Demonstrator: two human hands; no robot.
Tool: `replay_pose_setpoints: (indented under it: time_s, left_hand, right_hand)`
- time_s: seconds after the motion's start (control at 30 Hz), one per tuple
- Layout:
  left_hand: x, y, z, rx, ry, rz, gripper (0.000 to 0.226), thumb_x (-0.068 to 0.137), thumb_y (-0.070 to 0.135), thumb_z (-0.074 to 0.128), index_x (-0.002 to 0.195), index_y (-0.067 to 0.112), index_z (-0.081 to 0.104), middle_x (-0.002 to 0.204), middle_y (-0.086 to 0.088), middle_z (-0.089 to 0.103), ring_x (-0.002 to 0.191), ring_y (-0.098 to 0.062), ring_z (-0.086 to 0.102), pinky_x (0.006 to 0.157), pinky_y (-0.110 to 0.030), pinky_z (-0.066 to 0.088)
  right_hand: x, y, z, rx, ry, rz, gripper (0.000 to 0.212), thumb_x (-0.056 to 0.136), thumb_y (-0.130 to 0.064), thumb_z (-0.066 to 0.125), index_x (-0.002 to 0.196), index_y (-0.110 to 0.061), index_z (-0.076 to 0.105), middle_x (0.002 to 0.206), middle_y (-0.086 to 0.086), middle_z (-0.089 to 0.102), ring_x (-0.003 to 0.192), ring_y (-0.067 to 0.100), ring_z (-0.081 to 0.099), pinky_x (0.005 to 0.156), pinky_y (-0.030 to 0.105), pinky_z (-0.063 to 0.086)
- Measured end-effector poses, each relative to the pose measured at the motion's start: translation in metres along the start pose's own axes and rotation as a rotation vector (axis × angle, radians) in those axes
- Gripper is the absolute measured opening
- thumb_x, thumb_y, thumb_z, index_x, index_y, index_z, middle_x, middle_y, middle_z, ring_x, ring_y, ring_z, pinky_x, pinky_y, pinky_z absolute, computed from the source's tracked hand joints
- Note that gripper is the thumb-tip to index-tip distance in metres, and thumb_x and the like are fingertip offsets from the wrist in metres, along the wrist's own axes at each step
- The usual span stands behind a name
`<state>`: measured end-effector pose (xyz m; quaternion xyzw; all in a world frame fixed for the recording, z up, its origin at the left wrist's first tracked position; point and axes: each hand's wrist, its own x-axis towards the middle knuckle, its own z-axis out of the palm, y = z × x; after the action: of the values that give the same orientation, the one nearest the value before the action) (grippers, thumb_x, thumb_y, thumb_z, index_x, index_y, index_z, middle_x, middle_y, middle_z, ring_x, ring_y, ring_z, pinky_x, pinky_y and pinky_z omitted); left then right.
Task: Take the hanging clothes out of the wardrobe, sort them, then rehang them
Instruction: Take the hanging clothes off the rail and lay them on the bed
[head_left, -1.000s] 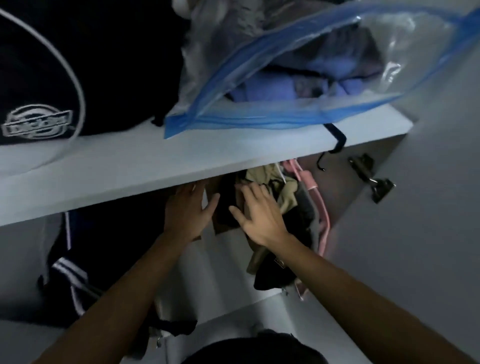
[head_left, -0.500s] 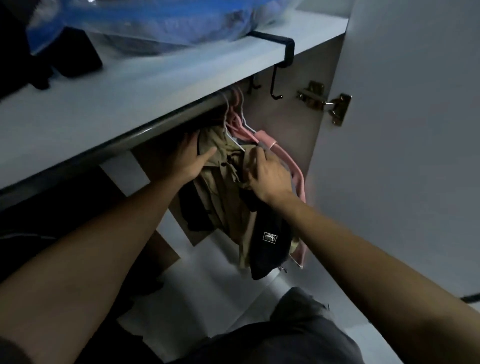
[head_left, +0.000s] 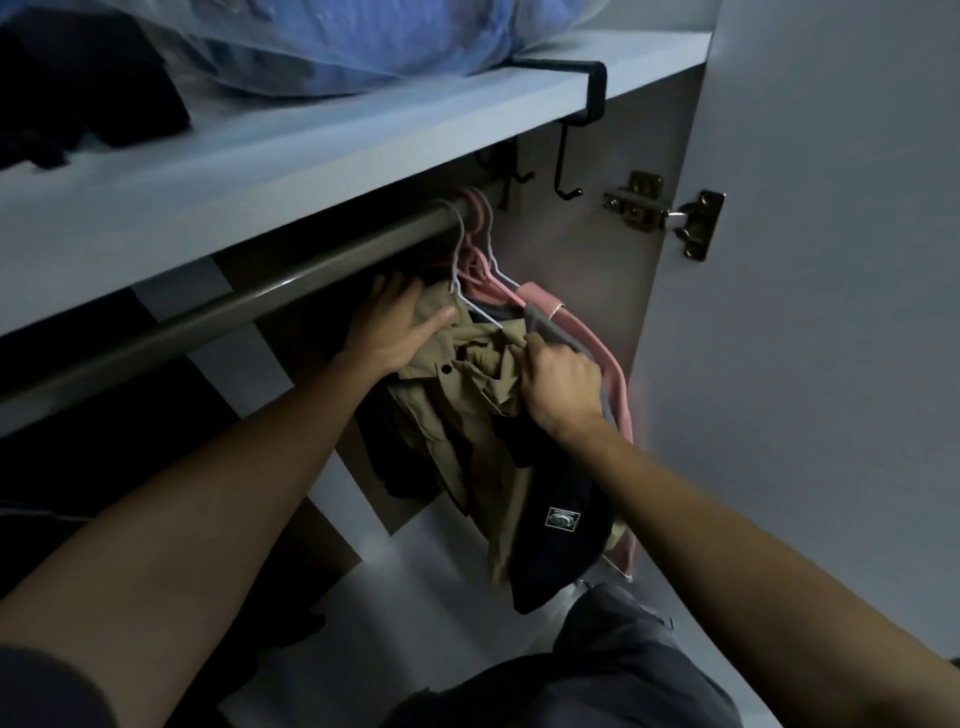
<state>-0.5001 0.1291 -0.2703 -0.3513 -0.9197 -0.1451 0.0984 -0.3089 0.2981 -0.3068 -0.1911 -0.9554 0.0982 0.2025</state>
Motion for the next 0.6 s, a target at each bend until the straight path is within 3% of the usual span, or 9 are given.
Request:
replay_pose_setpoints:
  time_s: [0.13, 0.3, 0.43, 0.6]
  left_hand:
    - [-0.021, -0.016, -0.005, 0.016, 0.037, 0.105, 0.075, 0.095, 0.078, 0.03, 0.124, 0.014, 0.057, 0.125, -0.011, 0.06, 0.116, -0.034, 0.052, 0.093, -0.044, 0.047]
    - [-0.04, -0.01, -0.008, -0.012, 0.045, 0.089, 0.069, 0.097, 0.073, 0.034, 0.125, 0.014, 0.055, 0.122, -0.013, 0.059, 0.113, -0.034, 0.055, 0.089, -0.045, 0.05]
    - [-0.05, 0.006, -0.014, -0.053, 0.059, 0.04, 0.074, 0.097, 0.07, 0.034, 0.141, 0.013, 0.049, 0.132, -0.017, 0.055, 0.122, -0.038, 0.052, 0.096, -0.047, 0.049]
    - [-0.052, 0.026, -0.033, -0.074, 0.139, -0.031, 0.072, 0.1, 0.062, 0.037, 0.148, 0.008, 0.045, 0.139, -0.023, 0.05, 0.128, -0.041, 0.048, 0.102, -0.049, 0.046]
  right_hand:
    - [-0.004, 0.011, -0.015, 0.022, 0.086, -0.003, 0.035, 0.109, -0.042, 0.043, 0.118, -0.017, 0.066, 0.093, 0.017, 0.073, 0.084, 0.043, 0.07, 0.064, 0.043, 0.045]
    - [-0.002, 0.022, -0.04, 0.0, 0.081, -0.033, 0.035, 0.109, -0.042, 0.044, 0.133, -0.025, 0.063, 0.096, 0.018, 0.073, 0.087, 0.044, 0.069, 0.068, 0.043, 0.047]
    - [0.005, 0.027, -0.062, 0.009, 0.115, -0.027, 0.039, 0.108, -0.045, 0.045, 0.114, -0.013, 0.066, 0.095, 0.023, 0.071, 0.088, 0.049, 0.066, 0.065, 0.042, 0.035]
    - [0.007, 0.027, -0.089, 0.032, 0.152, -0.066, 0.041, 0.108, -0.045, 0.047, 0.094, -0.008, 0.059, 0.084, 0.026, 0.068, 0.077, 0.051, 0.064, 0.06, 0.041, 0.036]
